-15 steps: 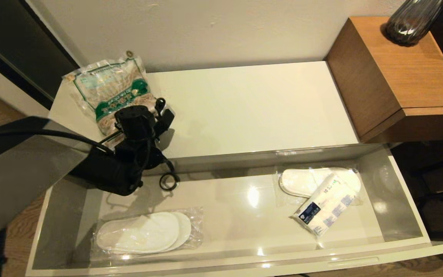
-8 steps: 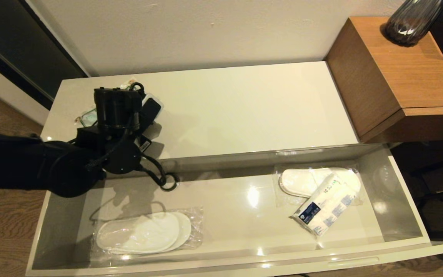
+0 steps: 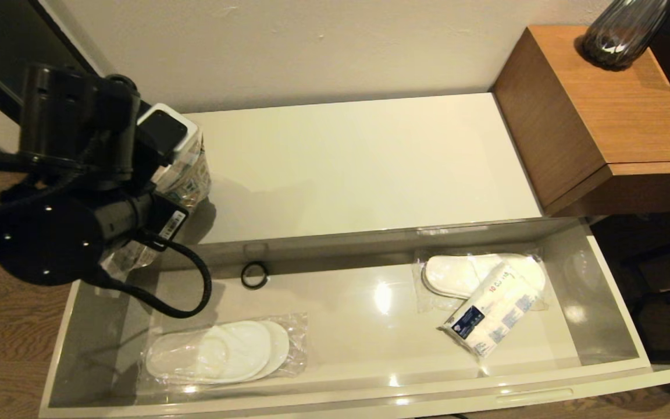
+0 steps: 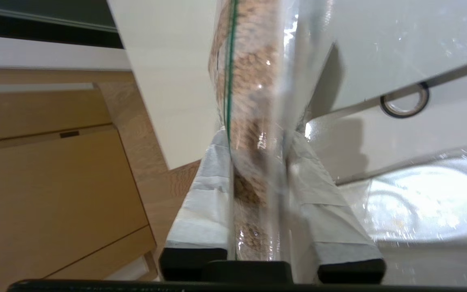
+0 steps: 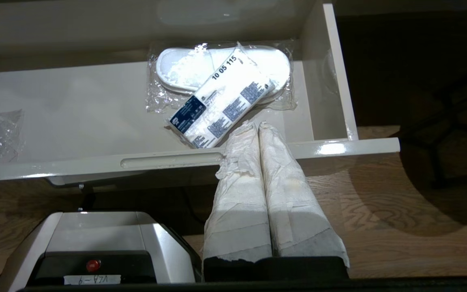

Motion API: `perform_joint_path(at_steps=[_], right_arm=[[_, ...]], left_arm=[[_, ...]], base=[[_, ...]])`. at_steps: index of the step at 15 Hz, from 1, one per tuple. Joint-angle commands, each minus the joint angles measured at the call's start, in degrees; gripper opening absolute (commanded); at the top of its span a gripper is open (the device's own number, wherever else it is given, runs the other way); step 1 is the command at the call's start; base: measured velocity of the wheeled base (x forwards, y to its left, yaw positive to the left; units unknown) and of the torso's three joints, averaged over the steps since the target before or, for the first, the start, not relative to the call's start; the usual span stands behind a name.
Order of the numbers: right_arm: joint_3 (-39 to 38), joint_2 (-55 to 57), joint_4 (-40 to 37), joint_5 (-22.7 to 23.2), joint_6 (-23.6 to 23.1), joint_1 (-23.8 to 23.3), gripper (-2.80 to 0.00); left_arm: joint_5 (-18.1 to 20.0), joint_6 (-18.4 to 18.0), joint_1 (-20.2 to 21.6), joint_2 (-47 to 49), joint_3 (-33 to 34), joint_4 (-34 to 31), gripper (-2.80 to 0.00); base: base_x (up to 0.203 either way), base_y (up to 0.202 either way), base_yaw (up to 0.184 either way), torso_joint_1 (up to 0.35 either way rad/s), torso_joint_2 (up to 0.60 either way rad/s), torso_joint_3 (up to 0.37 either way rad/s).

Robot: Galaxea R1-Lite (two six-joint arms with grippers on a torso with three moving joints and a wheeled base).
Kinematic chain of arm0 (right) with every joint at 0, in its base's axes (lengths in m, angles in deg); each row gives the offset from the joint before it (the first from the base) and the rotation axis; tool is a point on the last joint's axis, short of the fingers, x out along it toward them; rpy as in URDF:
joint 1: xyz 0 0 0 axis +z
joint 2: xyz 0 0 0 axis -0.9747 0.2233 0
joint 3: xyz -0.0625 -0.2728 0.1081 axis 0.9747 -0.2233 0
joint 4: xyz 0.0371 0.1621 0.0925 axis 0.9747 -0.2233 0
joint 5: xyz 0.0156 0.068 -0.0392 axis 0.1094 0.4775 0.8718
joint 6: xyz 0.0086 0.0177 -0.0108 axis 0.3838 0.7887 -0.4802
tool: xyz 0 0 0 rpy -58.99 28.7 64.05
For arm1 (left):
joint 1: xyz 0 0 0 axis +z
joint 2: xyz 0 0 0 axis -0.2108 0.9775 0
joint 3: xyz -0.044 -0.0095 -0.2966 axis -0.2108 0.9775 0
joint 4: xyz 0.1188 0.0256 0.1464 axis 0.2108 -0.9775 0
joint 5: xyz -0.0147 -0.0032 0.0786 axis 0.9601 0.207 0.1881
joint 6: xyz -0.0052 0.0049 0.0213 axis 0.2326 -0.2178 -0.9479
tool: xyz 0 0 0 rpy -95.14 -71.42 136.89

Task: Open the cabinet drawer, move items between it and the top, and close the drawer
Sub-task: Put the solid drinks in the drawer

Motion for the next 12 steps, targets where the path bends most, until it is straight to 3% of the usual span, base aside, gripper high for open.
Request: perform_joint_path(at_steps=[1,9,12], right_arm=[[-0.09,0.08,-0.05,0.06,-0.04,0.0,-2.8],[-0.09,0.08,-0.02,0.06,-0.04,0.06,-2.8],[-0.09,0.08,-0.01,0.06,-0.04,0.08,-2.8]], left_arm=[[-0.29,0.0,-1.51,-6.39,-1.06,-3.78,-2.8],[-0.41,2.04,-10.15,-16.98,-5.21,-17.58,-2.8],[-3.96,2.05,-16.03,-18.77,-5.05,-20.86,-2.8]], base=[[0.0,0.0,0.0,0.0,0.0,0.0],[0.0,0.0,0.0,0.0,0.0,0.0],[0.0,0.0,0.0,0.0,0.0,0.0]])
